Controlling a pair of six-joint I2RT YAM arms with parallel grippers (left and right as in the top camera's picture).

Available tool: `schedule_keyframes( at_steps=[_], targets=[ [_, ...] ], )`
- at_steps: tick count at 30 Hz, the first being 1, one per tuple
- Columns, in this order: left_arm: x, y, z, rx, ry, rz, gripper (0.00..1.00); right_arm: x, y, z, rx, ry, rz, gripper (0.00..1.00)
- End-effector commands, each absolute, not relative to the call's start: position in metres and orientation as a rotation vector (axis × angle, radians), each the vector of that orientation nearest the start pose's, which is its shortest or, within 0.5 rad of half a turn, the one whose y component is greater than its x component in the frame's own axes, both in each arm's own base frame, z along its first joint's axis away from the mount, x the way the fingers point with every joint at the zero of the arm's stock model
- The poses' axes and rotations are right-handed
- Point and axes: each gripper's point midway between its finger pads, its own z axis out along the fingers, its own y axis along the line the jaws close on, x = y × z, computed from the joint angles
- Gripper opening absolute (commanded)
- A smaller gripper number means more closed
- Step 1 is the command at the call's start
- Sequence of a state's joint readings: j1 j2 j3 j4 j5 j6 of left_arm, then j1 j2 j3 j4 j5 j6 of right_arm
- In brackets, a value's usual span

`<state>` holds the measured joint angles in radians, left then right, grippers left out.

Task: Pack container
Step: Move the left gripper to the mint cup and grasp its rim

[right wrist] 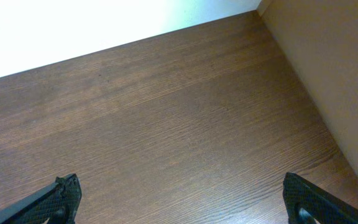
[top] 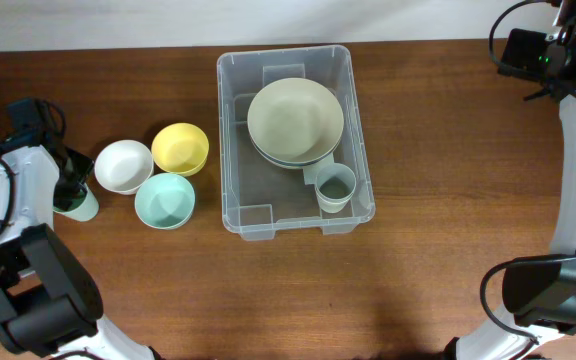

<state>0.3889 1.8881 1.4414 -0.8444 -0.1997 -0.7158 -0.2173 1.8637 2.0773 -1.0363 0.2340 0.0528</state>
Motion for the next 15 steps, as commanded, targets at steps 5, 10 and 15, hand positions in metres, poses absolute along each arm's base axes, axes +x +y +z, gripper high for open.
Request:
schedule_keyframes(
  at_steps=[5,10,15],
  targets=[
    [0.372,0.191,0.065,-1.537,2.397,0.226,0.40,0.468,-0.143,0.299,0.442,2.352,-0.349,0.99],
    [0.370,0.191,0.052,-1.549,2.426,0.236,0.30,0.468,-0.143,0.299,0.442,2.352,-0.349,0.99],
    [0.367,0.190,0.034,-1.569,2.466,0.250,0.22,0.468,-0.143,0.299,0.442,2.352,-0.349,0.99]
  ],
)
